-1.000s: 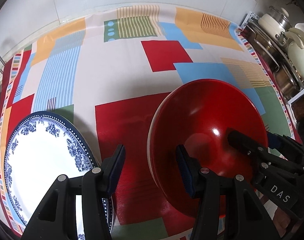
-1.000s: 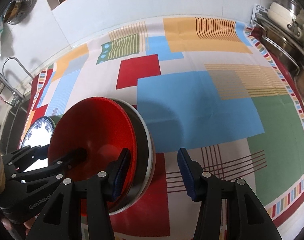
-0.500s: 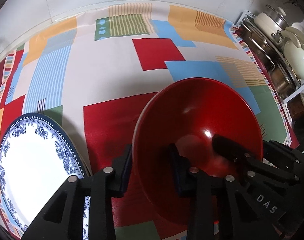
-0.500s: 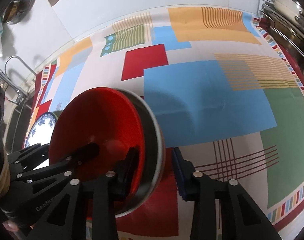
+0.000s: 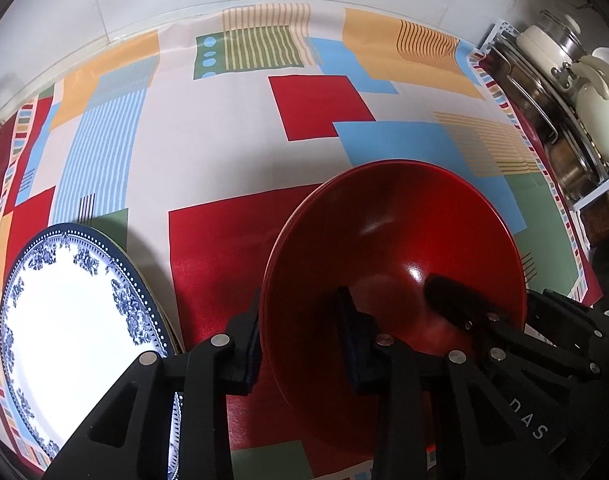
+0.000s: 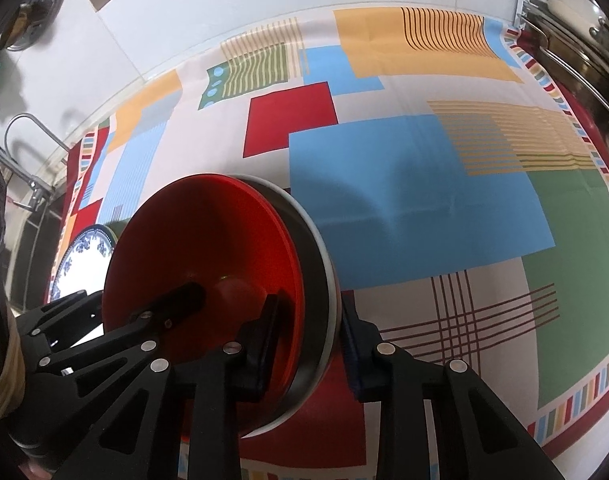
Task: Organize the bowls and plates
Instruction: 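Carry the stacked bowls onto the blue-and-white plate with both grippers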
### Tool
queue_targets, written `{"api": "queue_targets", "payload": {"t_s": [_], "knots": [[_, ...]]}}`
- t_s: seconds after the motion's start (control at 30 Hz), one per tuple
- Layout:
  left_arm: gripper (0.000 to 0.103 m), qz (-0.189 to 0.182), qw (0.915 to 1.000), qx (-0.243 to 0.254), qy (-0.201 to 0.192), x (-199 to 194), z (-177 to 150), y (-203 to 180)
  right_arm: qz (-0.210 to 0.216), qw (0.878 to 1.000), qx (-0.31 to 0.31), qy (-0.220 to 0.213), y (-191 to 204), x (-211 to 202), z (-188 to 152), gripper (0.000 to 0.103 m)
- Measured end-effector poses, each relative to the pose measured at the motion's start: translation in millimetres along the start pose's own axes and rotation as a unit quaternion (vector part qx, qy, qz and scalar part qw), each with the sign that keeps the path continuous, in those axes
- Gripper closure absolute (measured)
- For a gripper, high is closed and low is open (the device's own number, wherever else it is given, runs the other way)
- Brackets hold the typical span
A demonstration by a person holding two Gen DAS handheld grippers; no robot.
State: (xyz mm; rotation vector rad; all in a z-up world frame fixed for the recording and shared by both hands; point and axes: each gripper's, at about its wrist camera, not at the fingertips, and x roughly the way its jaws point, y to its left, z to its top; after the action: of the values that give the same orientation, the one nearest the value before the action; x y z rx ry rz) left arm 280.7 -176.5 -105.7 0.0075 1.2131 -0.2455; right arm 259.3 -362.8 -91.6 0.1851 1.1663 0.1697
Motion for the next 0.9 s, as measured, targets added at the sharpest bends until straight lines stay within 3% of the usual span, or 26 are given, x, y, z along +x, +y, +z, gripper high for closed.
{"api": "queue_targets", "payload": {"t_s": [0.47,0.9], "knots": [[0.071,-0.006,0.9998,-0.009,-0.017,-27,1,8,0.0,1.0,0.002,-0.001,7,-14,3,0.074],[0.072,-0.022,0.9988,0.007,-0.043,-63,-8,36,-0.007,0.999,0.013,-0.039,44,-42,-5,0.074]]}}
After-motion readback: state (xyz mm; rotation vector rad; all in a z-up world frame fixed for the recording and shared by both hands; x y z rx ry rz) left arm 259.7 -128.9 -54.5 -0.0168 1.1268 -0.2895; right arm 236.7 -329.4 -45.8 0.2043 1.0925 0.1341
